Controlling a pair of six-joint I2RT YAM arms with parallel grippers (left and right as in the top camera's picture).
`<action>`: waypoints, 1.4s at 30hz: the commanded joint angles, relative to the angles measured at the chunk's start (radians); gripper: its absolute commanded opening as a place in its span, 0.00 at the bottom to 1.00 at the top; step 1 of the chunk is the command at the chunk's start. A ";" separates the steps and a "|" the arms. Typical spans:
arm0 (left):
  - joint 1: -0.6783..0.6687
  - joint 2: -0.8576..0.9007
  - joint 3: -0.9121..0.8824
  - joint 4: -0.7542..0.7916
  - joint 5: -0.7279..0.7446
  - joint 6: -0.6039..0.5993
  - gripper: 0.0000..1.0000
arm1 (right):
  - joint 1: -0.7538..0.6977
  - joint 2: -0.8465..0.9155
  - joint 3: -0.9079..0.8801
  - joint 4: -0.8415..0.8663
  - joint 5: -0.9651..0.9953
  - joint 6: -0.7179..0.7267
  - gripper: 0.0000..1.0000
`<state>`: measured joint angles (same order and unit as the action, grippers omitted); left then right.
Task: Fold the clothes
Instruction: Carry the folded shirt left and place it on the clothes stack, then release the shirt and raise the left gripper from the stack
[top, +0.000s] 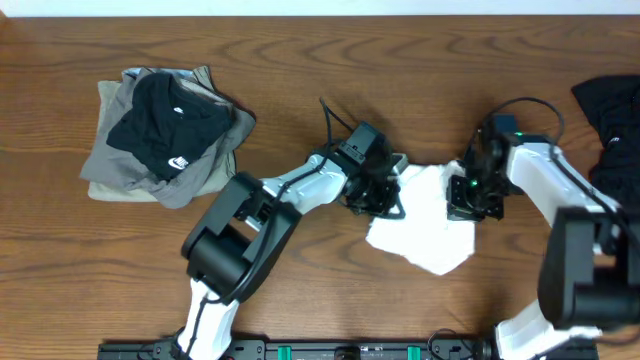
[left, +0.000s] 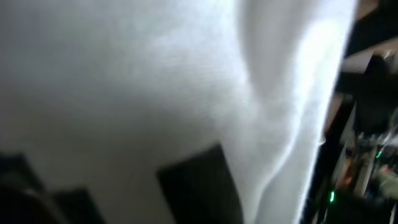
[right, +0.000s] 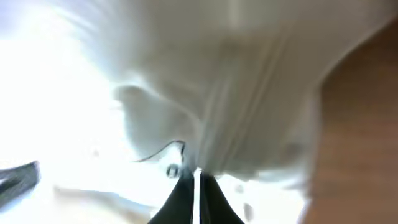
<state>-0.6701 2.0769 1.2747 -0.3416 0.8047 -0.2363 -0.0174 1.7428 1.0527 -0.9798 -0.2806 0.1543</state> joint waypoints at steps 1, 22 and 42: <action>0.070 -0.149 0.039 -0.069 0.014 0.206 0.06 | -0.041 -0.199 0.079 -0.022 -0.114 -0.081 0.06; 0.975 -0.452 0.073 -0.156 -0.115 0.248 0.06 | -0.047 -0.564 0.151 0.027 -0.128 0.045 0.02; 1.276 -0.455 0.151 -0.442 -0.367 0.209 0.98 | -0.047 -0.565 0.151 0.018 -0.128 0.051 0.02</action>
<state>0.5865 1.7344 1.3560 -0.7700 0.4644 -0.0154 -0.0635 1.1759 1.2041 -0.9672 -0.3969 0.1944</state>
